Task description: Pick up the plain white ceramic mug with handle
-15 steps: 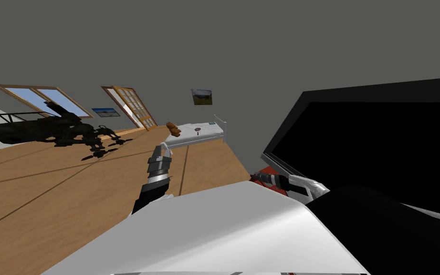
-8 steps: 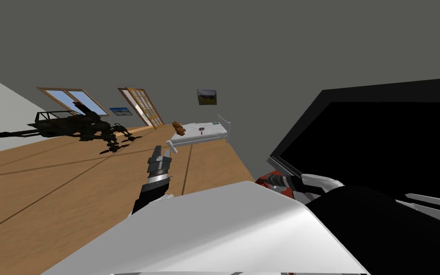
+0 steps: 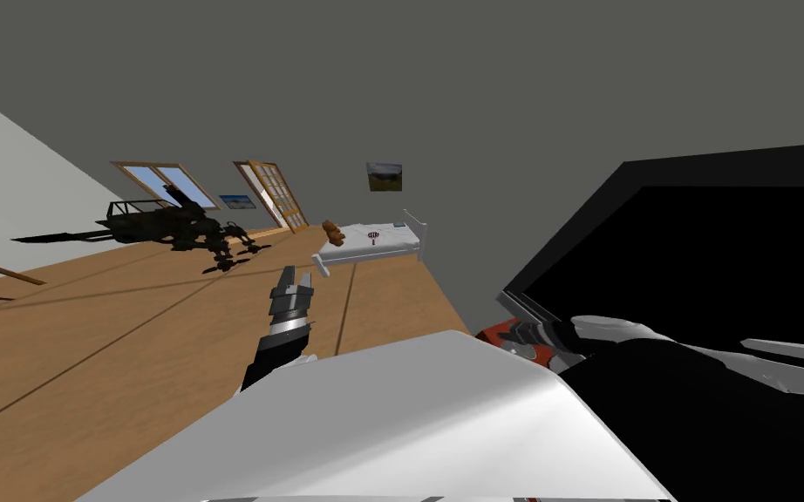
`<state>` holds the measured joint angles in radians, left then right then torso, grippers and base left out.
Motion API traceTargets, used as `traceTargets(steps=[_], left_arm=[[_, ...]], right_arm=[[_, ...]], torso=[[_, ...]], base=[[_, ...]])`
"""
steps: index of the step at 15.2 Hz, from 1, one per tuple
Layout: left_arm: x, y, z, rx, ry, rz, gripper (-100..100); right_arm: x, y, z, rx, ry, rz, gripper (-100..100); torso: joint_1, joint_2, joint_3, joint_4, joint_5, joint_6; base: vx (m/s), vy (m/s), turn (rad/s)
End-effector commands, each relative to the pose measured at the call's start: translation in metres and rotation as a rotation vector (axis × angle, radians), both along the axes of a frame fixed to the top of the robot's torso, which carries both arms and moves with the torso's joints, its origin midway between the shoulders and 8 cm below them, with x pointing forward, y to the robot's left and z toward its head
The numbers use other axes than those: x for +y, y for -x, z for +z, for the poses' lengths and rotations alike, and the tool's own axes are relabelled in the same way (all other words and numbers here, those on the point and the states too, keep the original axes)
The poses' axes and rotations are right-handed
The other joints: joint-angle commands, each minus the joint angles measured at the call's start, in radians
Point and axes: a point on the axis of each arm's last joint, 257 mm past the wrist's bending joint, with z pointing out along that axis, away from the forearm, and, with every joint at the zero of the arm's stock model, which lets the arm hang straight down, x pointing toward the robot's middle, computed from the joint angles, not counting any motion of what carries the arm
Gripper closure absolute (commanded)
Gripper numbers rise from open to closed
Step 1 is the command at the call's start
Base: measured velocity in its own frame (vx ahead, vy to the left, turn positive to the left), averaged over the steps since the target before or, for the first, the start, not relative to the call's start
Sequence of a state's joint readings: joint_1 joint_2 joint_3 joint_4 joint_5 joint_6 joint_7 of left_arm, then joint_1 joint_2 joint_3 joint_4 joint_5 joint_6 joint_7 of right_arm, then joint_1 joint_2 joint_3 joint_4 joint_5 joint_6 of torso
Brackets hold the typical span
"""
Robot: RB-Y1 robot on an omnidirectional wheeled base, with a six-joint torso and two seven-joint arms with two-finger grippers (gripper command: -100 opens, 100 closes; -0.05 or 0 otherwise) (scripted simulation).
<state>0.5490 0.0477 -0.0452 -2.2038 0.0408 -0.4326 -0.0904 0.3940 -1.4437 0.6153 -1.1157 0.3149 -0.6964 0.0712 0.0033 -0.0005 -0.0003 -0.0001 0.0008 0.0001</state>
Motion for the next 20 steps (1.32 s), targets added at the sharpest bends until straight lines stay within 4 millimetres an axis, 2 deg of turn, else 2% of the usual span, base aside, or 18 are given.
traceTargets(steps=[1,3,6,7,8,11,13,15,16,17,18,19,20], left_arm=[[0.0,0.0,0.0,0.0,0.0,0.0,0],[0.0,0.0,0.0,0.0,0.0,0.0,0],[0.0,0.0,0.0,0.0,0.0,0.0,0],[0.0,0.0,0.0,0.0,0.0,0.0,0],[0.0,0.0,0.0,0.0,0.0,0.0,0],[0.0,0.0,0.0,0.0,0.0,0.0,0],[0.0,0.0,0.0,0.0,0.0,0.0,0],[0.0,0.0,0.0,0.0,0.0,0.0,0],[0.0,0.0,0.0,0.0,0.0,0.0,0],[0.0,0.0,0.0,0.0,0.0,0.0,0],[0.0,0.0,0.0,0.0,0.0,0.0,0],[0.0,0.0,0.0,0.0,0.0,0.0,0],[0.0,0.0,0.0,0.0,0.0,0.0,0]], right_arm=[[-0.032,0.02,0.008,0.048,0.069,0.002,-100],[-0.033,0.02,0.008,0.048,0.069,0.002,-100],[-0.078,0.063,0.015,0.148,0.171,0.003,-100],[-0.078,0.063,0.015,0.148,0.171,0.003,-100],[-0.086,0.077,0.014,0.18,0.19,0.003,-100],[-0.086,0.077,0.014,0.18,0.19,0.003,-100],[-0.093,0.106,0.008,0.237,0.209,0.005,-100],[-0.093,0.13,-0.001,0.283,0.21,0.009,-100],[-0.093,0.13,-0.001,0.283,0.21,0.009,-100],[-0.089,0.145,-0.007,0.31,0.204,0.012,-100],[-0.09,0.134,-0.001,0.286,0.207,0.007,-100],[-0.085,0.146,-0.014,0.297,0.207,0.002,-100],[-0.085,0.148,-0.016,0.299,0.207,0.0,-100]], torso=[[0.0,0.0,0.0,0.0,0.0,0.0],[0.0,0.0,0.0,0.0,0.0,0.0],[0.0,0.0,0.0,0.0,0.0,0.0],[-0.001,0.0,0.0,0.0,0.0,-0.001],[-0.004,-0.001,0.0,0.0,0.004,0.001],[-0.009,0.002,0.002,0.001,0.011,0.005],[-0.014,0.004,0.003,0.001,0.013,0.007],[-0.019,0.005,0.003,0.001,0.015,0.01],[-0.02,0.006,0.003,0.001,0.014,0.01],[-0.021,0.006,0.004,0.001,0.014,0.011],[-0.02,0.006,0.004,0.001,0.014,0.011],[-0.021,0.007,0.004,0.002,0.014,0.011],[-0.021,0.007,0.004,0.002,0.013,0.01]], base=[[0.022,0.015,0.122],[0.016,0.008,0.062],[0.02,0.009,0.142],[0.027,0.027,0.142],[0.029,0.025,0.116],[0.017,0.01,0.015],[0.016,0.006,0.093],[0.038,0.008,0.131],[0.034,0.006,0.055],[0.031,0.015,0.051],[0.02,0.011,0.018],[0.031,0.008,0.066],[0.046,0.001,0.073]])
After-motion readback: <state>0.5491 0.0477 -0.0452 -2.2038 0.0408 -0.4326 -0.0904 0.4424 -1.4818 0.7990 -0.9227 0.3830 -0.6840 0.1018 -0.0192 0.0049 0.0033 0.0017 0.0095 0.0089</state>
